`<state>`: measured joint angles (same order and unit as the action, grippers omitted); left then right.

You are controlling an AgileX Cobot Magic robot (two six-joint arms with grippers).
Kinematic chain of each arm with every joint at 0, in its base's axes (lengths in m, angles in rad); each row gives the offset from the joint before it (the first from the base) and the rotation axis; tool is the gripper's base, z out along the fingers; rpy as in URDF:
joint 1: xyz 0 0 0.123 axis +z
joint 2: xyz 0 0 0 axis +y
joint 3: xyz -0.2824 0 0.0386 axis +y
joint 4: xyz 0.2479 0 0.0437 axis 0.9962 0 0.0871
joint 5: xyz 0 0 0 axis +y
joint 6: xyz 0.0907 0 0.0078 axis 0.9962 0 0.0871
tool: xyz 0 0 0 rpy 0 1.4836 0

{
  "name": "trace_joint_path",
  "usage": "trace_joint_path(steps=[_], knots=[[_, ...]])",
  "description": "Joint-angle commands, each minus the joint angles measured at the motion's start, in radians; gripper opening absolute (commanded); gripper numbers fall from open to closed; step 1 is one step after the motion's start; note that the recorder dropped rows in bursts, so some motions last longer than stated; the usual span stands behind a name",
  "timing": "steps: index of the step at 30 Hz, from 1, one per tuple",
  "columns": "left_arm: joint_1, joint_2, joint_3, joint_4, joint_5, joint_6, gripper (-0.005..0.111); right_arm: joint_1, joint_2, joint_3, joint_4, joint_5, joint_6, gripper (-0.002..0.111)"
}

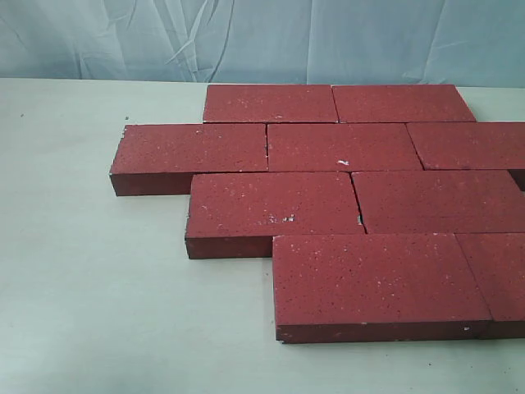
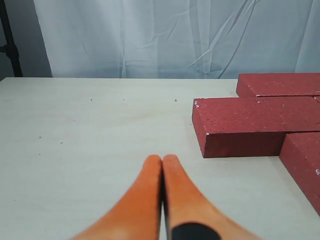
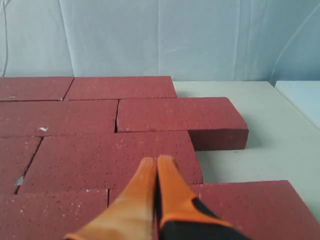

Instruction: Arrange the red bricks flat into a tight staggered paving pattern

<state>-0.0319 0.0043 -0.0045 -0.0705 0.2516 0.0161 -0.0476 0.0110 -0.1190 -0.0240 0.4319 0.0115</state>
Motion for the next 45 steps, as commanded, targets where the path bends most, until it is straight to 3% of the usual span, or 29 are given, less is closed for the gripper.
trace_joint_path(steps=[1, 45], knots=[[0.001, -0.004, 0.004, 0.005, -0.005, -0.006, 0.0, -0.003, -0.011, 0.064, -0.002, -0.028, -0.003, -0.001], [0.001, -0.004, 0.004, 0.023, -0.005, -0.006, 0.0, 0.027, -0.011, 0.119, 0.055, -0.084, -0.003, -0.001]])
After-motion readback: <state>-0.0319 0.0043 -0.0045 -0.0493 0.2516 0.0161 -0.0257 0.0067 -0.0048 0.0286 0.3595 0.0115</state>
